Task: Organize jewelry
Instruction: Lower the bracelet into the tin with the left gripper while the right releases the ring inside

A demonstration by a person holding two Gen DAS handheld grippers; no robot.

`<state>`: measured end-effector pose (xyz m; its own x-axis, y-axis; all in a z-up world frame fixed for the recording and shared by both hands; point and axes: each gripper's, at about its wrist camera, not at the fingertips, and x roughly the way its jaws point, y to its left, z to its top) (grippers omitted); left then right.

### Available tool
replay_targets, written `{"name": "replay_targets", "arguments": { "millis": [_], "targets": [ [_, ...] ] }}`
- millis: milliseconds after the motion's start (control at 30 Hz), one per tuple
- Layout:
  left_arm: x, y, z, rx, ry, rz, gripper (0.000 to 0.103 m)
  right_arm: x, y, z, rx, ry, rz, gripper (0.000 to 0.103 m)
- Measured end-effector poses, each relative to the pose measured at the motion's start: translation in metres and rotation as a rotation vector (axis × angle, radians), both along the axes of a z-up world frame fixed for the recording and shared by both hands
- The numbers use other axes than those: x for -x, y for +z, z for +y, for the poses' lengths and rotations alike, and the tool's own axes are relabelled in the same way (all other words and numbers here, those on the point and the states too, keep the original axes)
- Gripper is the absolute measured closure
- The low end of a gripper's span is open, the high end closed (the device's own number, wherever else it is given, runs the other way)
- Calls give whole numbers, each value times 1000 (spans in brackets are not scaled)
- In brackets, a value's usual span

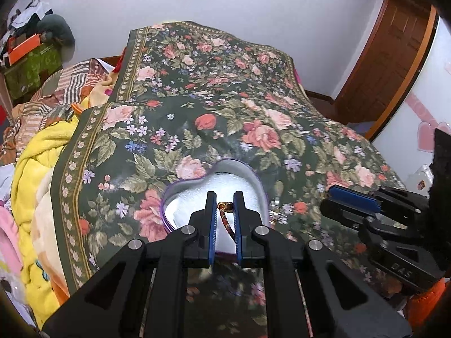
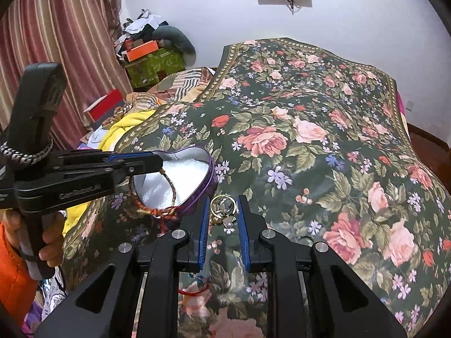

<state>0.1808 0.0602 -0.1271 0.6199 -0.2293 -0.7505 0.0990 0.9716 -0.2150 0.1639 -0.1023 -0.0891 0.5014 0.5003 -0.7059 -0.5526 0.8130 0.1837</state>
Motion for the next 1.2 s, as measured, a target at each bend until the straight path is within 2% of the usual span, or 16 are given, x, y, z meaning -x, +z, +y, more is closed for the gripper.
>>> {"name": "replay_targets", "arguments": {
  "millis": [200,467,633,967,1200],
  "targets": [
    [-14,-10,5,-42,12,14,93,-9,-1,10,1,10,4,86],
    [-12,-8,15,-32,33,2,93,-17,0,33,16,57,-11,86],
    [-2,3,21,-45,47,-35,82,-20,-2,50,22,93,-2,86],
    [6,7,30,-71,87,-51,80,-18,-12,64,33,152,54,86],
    [14,7,28,-81,92,-47,74,-20,1,51,10,127,62,85]
  ]
}}
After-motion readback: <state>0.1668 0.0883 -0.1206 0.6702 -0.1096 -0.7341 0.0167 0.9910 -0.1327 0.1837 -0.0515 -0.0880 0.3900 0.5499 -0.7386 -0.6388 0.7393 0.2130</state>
